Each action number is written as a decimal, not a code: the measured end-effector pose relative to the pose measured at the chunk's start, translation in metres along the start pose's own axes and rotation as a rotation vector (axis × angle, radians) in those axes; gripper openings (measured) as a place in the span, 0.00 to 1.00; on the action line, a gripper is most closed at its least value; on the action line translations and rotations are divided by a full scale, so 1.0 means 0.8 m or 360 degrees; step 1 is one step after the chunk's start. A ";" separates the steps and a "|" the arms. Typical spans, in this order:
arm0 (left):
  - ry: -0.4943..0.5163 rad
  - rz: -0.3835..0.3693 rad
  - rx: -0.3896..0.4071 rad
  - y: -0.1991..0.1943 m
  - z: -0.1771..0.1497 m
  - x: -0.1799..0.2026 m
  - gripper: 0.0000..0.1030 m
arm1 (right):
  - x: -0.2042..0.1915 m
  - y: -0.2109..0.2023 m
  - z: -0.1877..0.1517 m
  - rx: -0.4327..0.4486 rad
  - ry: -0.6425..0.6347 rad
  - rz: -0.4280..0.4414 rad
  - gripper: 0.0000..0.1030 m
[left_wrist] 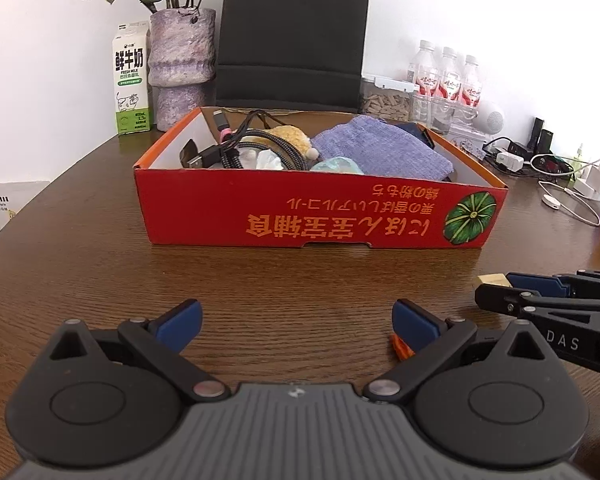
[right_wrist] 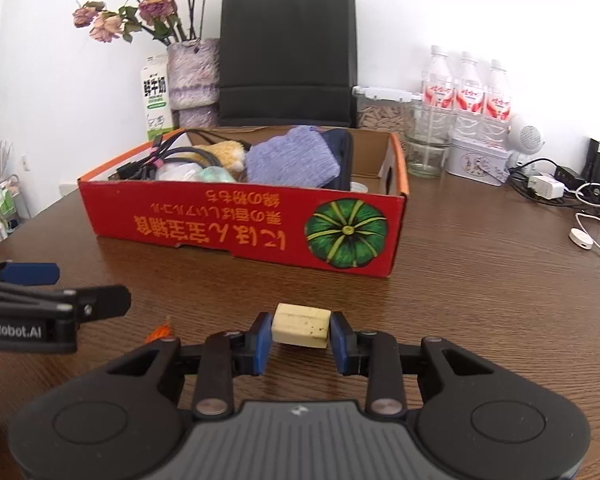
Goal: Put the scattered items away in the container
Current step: 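Grasp the small yellow block with the right tool, then grasp the orange dried flower with the left tool while the right tool holds the block, then carry the block and flower into the red box and open both tools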
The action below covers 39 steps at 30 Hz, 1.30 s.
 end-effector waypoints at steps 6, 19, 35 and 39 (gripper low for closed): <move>0.0087 -0.0035 -0.0050 0.000 -0.015 0.040 0.94 | 0.024 -0.009 -0.006 0.0034 0.0048 -0.0039 0.29; 0.0055 0.0019 -0.0172 0.015 -0.030 0.062 0.14 | 0.047 -0.029 -0.013 0.0111 0.0068 -0.0041 0.29; 0.0044 0.0004 -0.0129 0.004 -0.023 0.059 0.13 | 0.040 -0.040 -0.010 0.0170 0.0029 -0.0034 0.29; 0.0041 -0.0027 -0.0069 -0.006 -0.005 0.056 0.13 | 0.035 -0.043 -0.003 0.0190 0.0002 -0.0023 0.29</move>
Point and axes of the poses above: each gripper's, at about its wrist camera, not at the fingertips, and y roughly the way its jaws point, x to its right, z to its top, the point moved 6 cm from there along y, roughly the way its jaws point, and after that the axes turned 14 degrees about -y, right-handed, at the moved point
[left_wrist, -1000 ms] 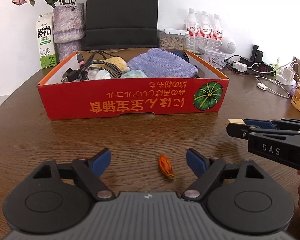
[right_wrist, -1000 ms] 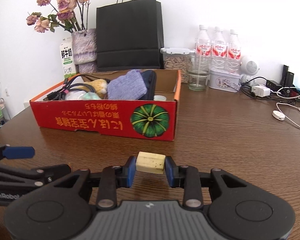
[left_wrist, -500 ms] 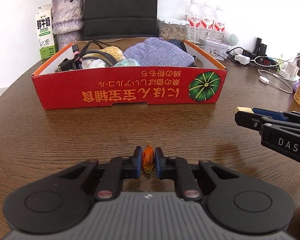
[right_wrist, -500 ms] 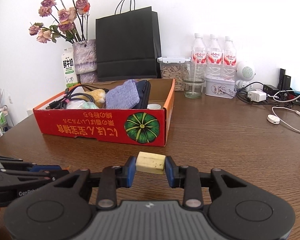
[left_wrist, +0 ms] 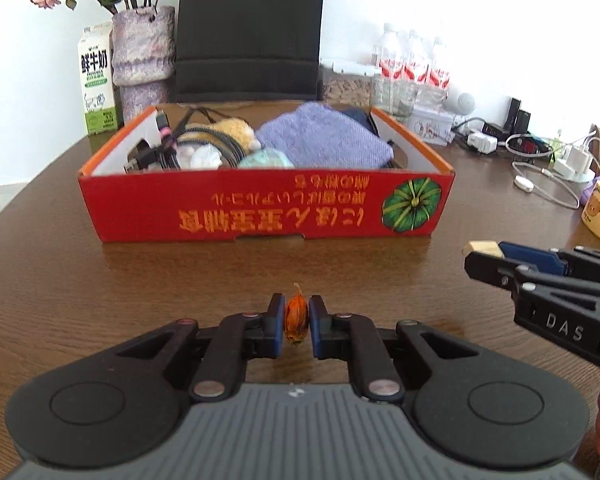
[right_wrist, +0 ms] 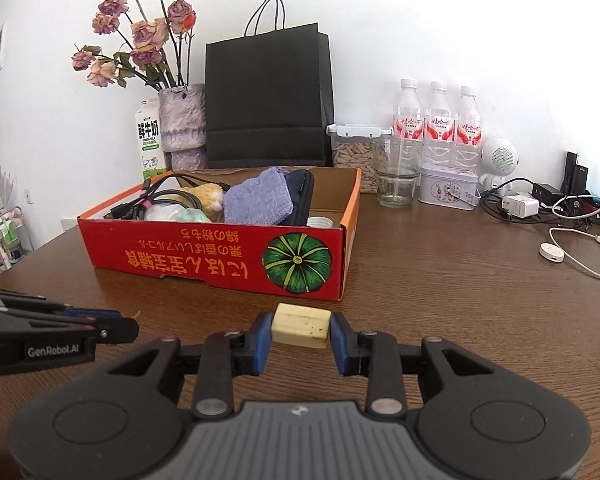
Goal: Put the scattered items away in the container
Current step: 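Carry the block and flower into the red box and open both tools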
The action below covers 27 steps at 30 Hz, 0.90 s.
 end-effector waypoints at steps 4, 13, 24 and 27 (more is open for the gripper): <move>-0.0006 -0.0033 0.0104 -0.016 0.029 -0.004 0.13 | -0.015 -0.005 0.023 0.0037 -0.0093 0.0004 0.29; -0.0048 -0.0119 0.0320 -0.036 0.112 -0.014 0.13 | -0.033 0.005 0.118 0.0160 -0.0210 -0.0032 0.29; -0.0081 -0.0100 0.0396 0.022 0.182 -0.050 0.13 | -0.045 0.102 0.186 0.0178 -0.0088 -0.0007 0.30; -0.0097 -0.0088 0.0386 0.048 0.193 -0.062 0.13 | -0.047 0.133 0.184 0.0147 -0.0095 0.0001 0.30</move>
Point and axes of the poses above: each gripper's, at about its wrist camera, not at the fingertips, and y roughly the way its jaws point, x to its right, z to its top, the point moved 6 cm from there along y, roughly the way its jaws point, and after that the axes turned 14 degrees about -y, right-handed, at the moved point
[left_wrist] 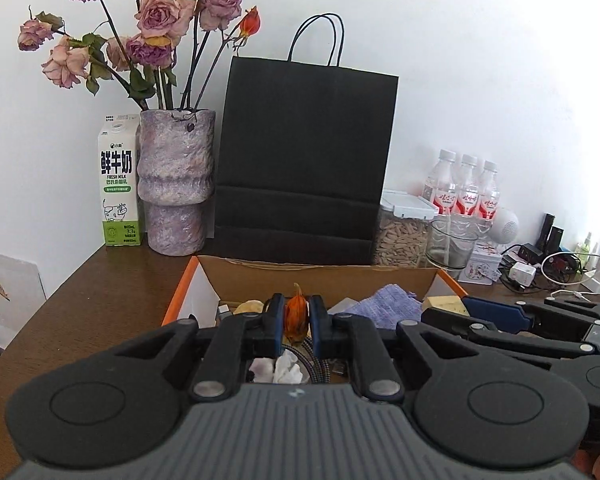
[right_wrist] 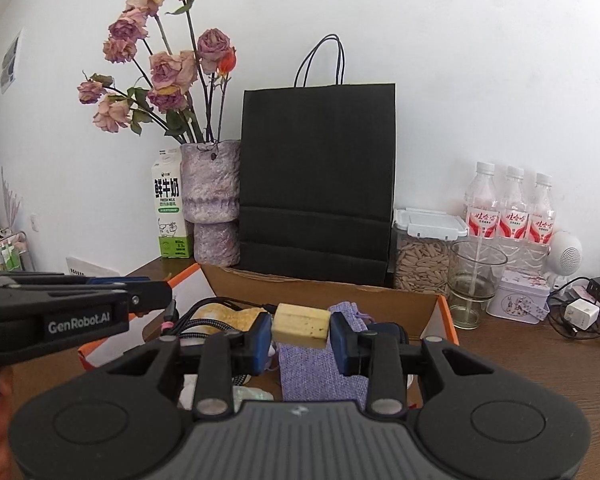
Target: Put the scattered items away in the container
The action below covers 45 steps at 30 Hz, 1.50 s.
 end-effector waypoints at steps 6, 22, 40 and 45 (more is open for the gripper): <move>0.0063 0.0006 -0.0045 0.042 -0.005 -0.006 0.13 | 0.001 0.036 -0.011 -0.0068 -0.0050 0.0011 0.30; 0.0158 0.0106 0.0224 0.007 0.012 -0.005 1.00 | 0.019 0.012 -0.007 -0.0101 -0.0038 -0.0095 1.00; 0.0094 0.0128 0.0190 -0.035 0.003 -0.016 1.00 | 0.006 -0.032 -0.013 -0.0115 -0.0038 -0.0116 1.00; 0.0093 0.0089 0.0184 -0.073 -0.006 -0.015 1.00 | -0.007 -0.072 -0.017 -0.0085 -0.0033 -0.0120 1.00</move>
Point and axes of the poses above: each gripper's, at about its wrist camera, not at the fingertips, and y roughly the way its jaws point, x to its right, z to its top, the point moved 6 cm from there along y, roughly the way its jaws point, and after that the axes turned 14 degrees about -y, right-handed, at the moved point
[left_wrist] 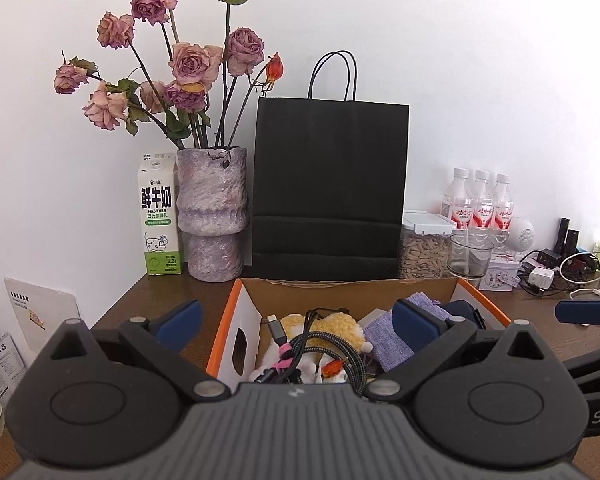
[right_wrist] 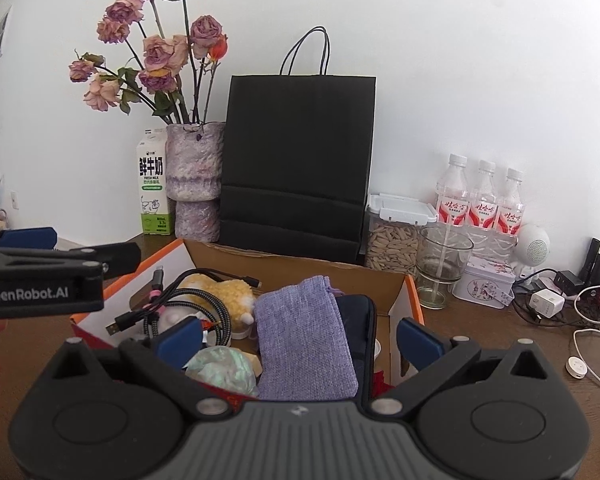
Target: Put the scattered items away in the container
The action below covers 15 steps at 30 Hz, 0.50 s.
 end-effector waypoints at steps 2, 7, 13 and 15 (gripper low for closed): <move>-0.0020 -0.0011 -0.0015 -0.017 -0.005 -0.001 1.00 | -0.005 -0.018 -0.006 0.0009 0.0013 -0.0004 1.00; -0.0014 -0.0043 -0.0058 -0.060 -0.024 -0.002 1.00 | -0.016 -0.065 -0.031 0.0005 0.0030 0.0021 1.00; 0.0022 -0.0045 -0.0100 -0.110 -0.056 -0.006 1.00 | -0.026 -0.118 -0.071 -0.0027 0.0040 0.0036 1.00; 0.0011 -0.0042 -0.0114 -0.124 -0.066 -0.008 1.00 | -0.030 -0.133 -0.084 -0.0039 0.0048 0.0042 1.00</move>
Point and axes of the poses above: each gripper's, at about its wrist camera, not at the fingertips, and y roughly the way its jaws point, x to its right, z to its top, the point moved 6 cm from there along y, roughly the way its jaws point, and after that the axes turned 14 degrees about -y, right-handed, at the moved point
